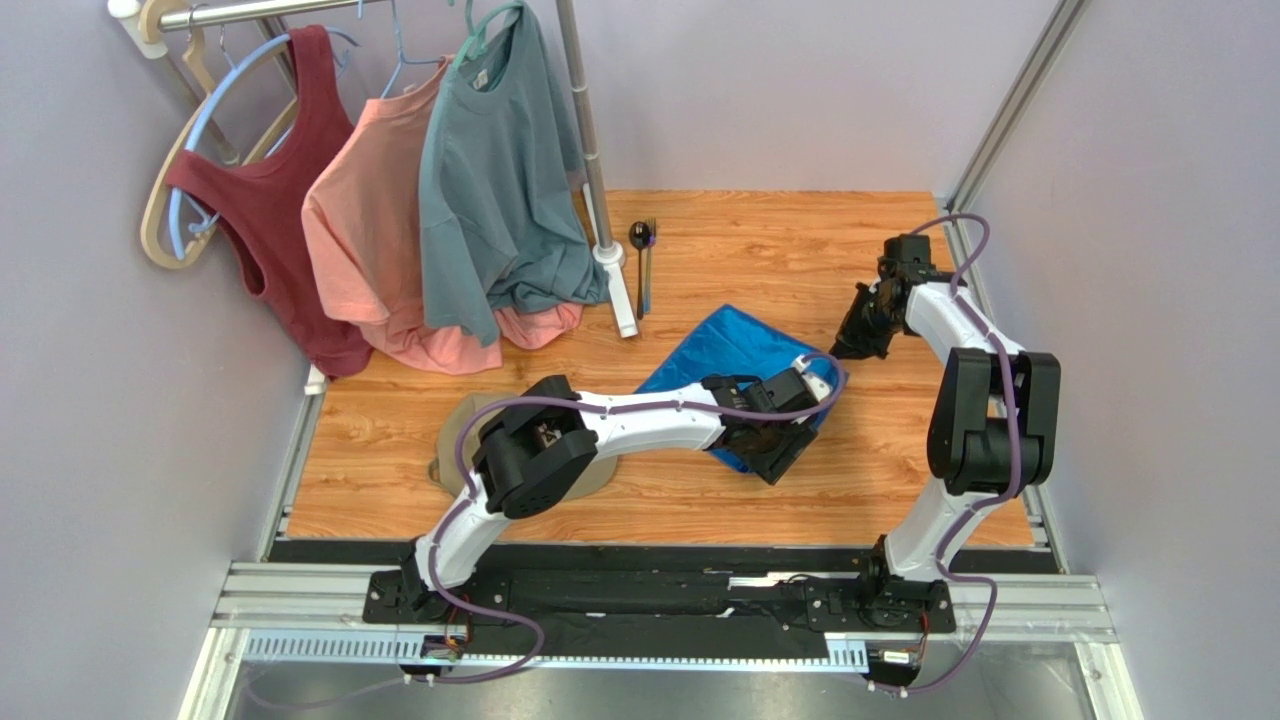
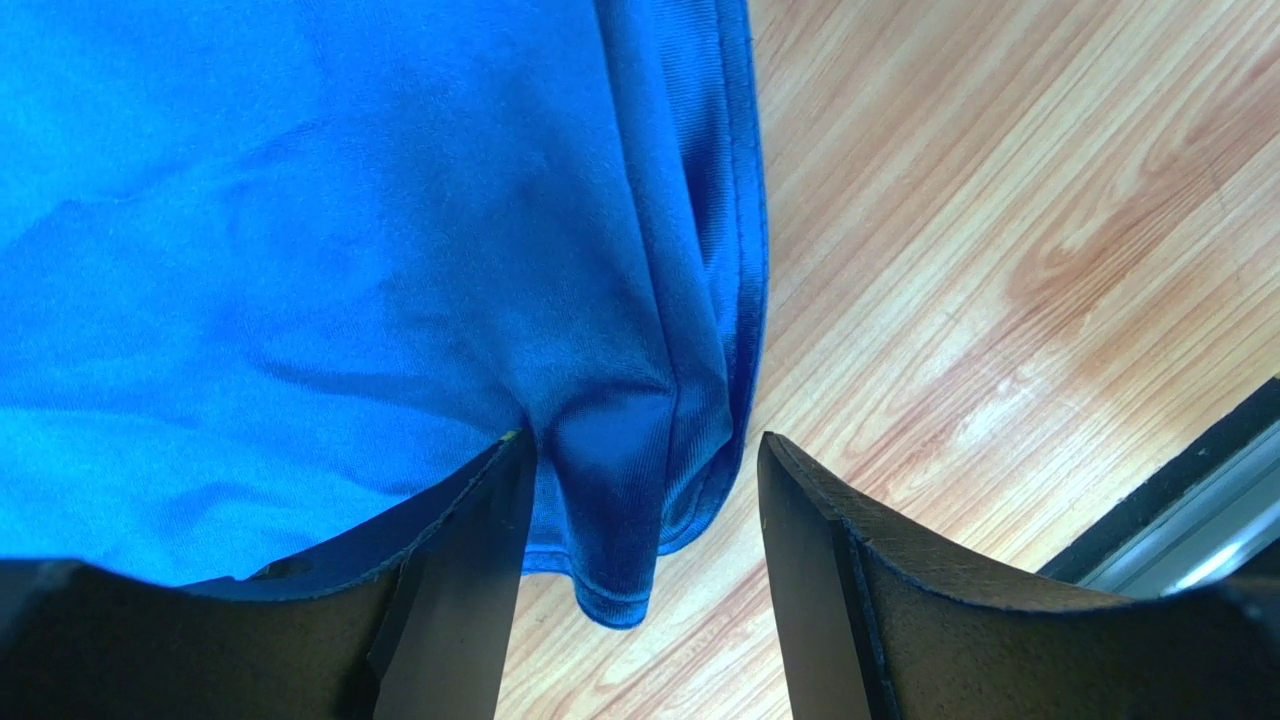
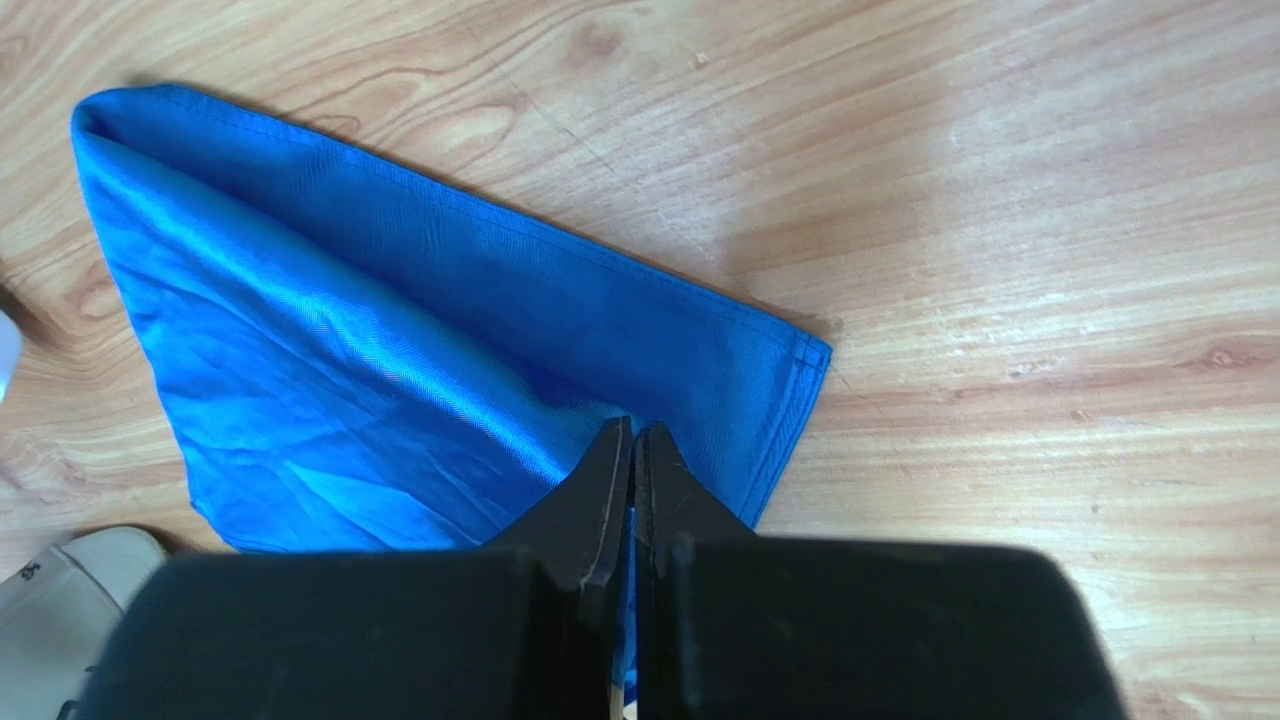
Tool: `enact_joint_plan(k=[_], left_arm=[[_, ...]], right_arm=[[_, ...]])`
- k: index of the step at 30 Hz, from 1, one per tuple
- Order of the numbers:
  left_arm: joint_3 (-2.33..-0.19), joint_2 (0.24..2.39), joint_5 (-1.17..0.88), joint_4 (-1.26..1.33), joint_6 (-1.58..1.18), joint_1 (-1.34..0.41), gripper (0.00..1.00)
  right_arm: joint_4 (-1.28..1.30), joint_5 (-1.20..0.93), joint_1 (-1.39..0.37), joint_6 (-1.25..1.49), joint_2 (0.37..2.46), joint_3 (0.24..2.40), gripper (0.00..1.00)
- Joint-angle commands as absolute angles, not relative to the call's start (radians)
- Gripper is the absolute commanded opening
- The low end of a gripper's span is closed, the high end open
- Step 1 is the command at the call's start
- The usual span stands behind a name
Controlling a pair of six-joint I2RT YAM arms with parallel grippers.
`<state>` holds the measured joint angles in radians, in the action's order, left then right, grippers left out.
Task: Fold the napkin into a case and place the utensils inside
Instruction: Smooth out the lower triangle-folded napkin at the center of the board.
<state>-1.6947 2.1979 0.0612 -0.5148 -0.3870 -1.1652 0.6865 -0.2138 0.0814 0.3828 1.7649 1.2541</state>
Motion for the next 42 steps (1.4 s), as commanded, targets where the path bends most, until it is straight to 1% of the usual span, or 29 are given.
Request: enact_joint_plan(k=[1, 7, 8, 9, 10, 11, 13, 15, 17, 20, 24, 29, 30, 31, 32, 34, 35, 39, 42], left_arm=[[-1.681, 2.109, 0.064, -0.546, -0.4, -1.164, 0.65], [-1.672, 2.054, 0.061, -0.531, -0.426, -1.16, 0.67], [-1.678, 2.054, 0.058, -0.531, -0.433, -1.158, 0.65], [-1.689, 2.057, 0.057, -0.532, -0.436, -1.157, 0.61], [-1.697, 2.066, 0.063, -0.535, -0.439, -1.155, 0.58], [-1.707, 2.074, 0.069, -0.538, -0.442, -1.157, 0.52], [-1.744, 2.101, 0.072, -0.552, -0.44, -1.155, 0.51], [-1.773, 2.118, 0.064, -0.551, -0.436, -1.157, 0.61], [-1.796, 2.151, 0.069, -0.552, -0.428, -1.158, 0.65], [-1.833, 2.18, 0.103, -0.554, -0.42, -1.163, 0.63], [-1.85, 2.206, 0.181, -0.528, -0.408, -1.175, 0.63], [-1.904, 2.269, 0.273, -0.552, -0.41, -1.192, 0.64], [-1.91, 2.272, 0.294, -0.554, -0.413, -1.195, 0.67], [-1.913, 2.275, 0.304, -0.551, -0.416, -1.2, 0.71], [-1.916, 2.276, 0.31, -0.548, -0.417, -1.206, 0.79], [-1.924, 2.275, 0.34, -0.551, -0.422, -1.213, 0.83], [-1.921, 2.273, 0.354, -0.545, -0.425, -1.224, 0.84], [-1.913, 2.272, 0.448, -0.502, -0.429, -1.242, 0.84], [-1.917, 2.275, 0.474, -0.479, -0.431, -1.25, 0.85]], right_arm=[[0.71, -0.192, 0.092, 0.362, 1.717, 1.295, 0.0], [0.739, -0.196, 0.101, 0.353, 1.703, 1.321, 0.0], [0.741, -0.198, 0.103, 0.353, 1.704, 1.322, 0.0], [0.741, -0.199, 0.106, 0.354, 1.704, 1.325, 0.0], [0.741, -0.204, 0.106, 0.354, 1.704, 1.327, 0.0], [0.741, -0.206, 0.106, 0.356, 1.706, 1.327, 0.0], [0.742, -0.21, 0.106, 0.362, 1.706, 1.328, 0.0], [0.742, -0.215, 0.106, 0.365, 1.707, 1.33, 0.0], [0.742, -0.219, 0.106, 0.373, 1.703, 1.333, 0.0], [0.741, -0.241, 0.106, 0.388, 1.683, 1.335, 0.0], [0.747, -0.288, 0.109, 0.411, 1.655, 1.35, 0.0], [0.755, -0.298, 0.109, 0.439, 1.646, 1.371, 0.0], [0.758, -0.296, 0.109, 0.44, 1.643, 1.373, 0.0], [0.758, -0.298, 0.109, 0.442, 1.64, 1.371, 0.0], [0.756, -0.299, 0.109, 0.443, 1.641, 1.371, 0.0], [0.761, -0.296, 0.109, 0.443, 1.638, 1.371, 0.0], [0.762, -0.295, 0.109, 0.442, 1.638, 1.373, 0.0], [0.773, -0.294, 0.109, 0.445, 1.637, 1.382, 0.0], [0.79, -0.292, 0.109, 0.442, 1.634, 1.396, 0.0]])
